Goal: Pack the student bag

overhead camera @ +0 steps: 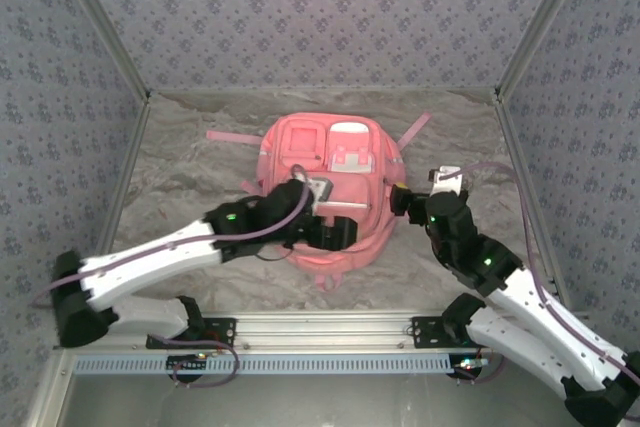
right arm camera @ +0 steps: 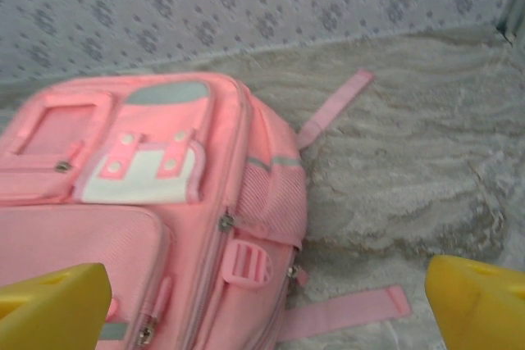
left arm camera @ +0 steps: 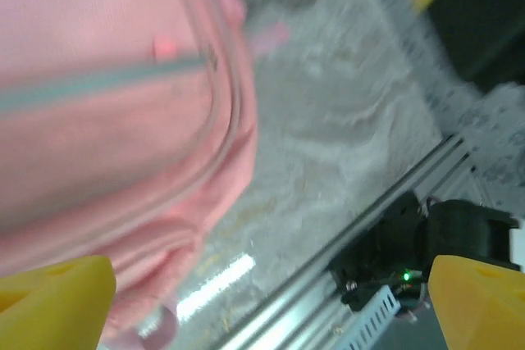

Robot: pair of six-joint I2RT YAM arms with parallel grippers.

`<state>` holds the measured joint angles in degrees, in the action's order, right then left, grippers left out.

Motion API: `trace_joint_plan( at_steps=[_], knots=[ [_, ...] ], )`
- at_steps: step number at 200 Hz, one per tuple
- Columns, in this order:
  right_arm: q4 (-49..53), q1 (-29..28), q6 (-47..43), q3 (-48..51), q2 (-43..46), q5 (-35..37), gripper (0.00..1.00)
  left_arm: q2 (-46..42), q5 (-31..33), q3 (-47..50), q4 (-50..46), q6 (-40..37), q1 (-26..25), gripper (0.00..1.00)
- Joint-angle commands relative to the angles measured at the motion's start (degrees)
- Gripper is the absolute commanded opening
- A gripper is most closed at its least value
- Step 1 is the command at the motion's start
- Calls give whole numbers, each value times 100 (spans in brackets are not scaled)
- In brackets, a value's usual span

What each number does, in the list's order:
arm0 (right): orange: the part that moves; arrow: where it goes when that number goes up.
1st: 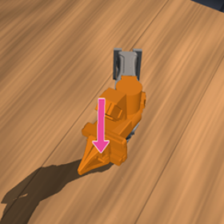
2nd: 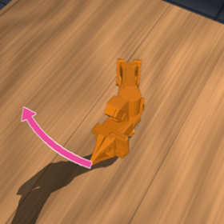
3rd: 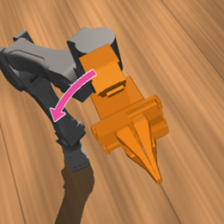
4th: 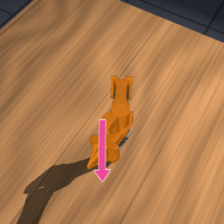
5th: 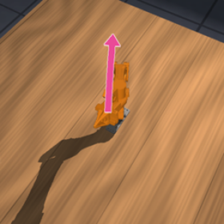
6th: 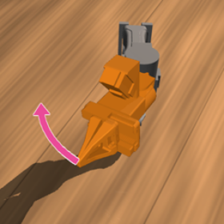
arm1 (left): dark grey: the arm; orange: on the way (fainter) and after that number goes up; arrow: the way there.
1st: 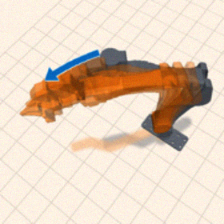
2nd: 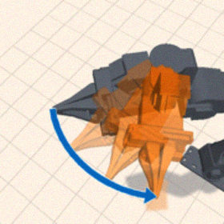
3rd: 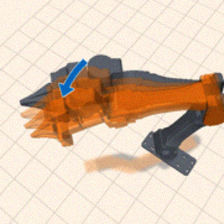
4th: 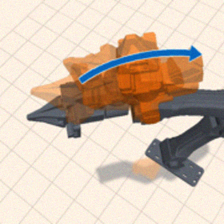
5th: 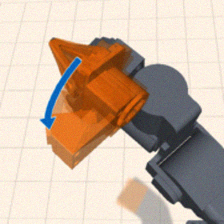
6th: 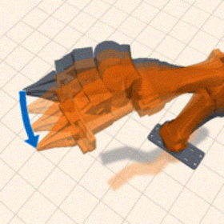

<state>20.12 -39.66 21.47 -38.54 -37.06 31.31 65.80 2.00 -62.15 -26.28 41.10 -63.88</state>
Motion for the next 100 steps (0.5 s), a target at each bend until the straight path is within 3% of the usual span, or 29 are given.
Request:
trace_joint_plan(
  at_steps=[1,16,27,35,45,51,58,79,100],
  knots=[
    [-539,50,-563,-48,56,220,100,-948,2227,-186,-315,-2064,-20,98],
    [-1457,151,-1439,335,-94,8,100,-1453,3827,378,410,-3369,93,98],
    [-1969,242,-1970,535,-300,-149,100,-1704,4205,1147,1532,-4459,545,98],
    [-2367,299,-2224,657,-472,-215,100,-1814,3727,1764,2380,-5257,1082,98],
    [-2940,390,-2416,882,-718,-387,100,-1905,2422,2560,3224,-5845,1929,98],
    [-3392,442,-2478,1077,-883,-563,100,-1918,1482,2974,3660,-5937,2541,98],
    [-3988,494,-2517,1297,-1111,-722,100,-1897,904,3307,4012,-5622,3157,98],
    [-5477,616,-3190,1680,-1972,-609,100,-1351,685,3718,4608,-4473,4565,98],
    [-6175,988,-3690,1747,-2722,560,100,-719,823,3756,4615,-4762,5141,98]
  ],
)
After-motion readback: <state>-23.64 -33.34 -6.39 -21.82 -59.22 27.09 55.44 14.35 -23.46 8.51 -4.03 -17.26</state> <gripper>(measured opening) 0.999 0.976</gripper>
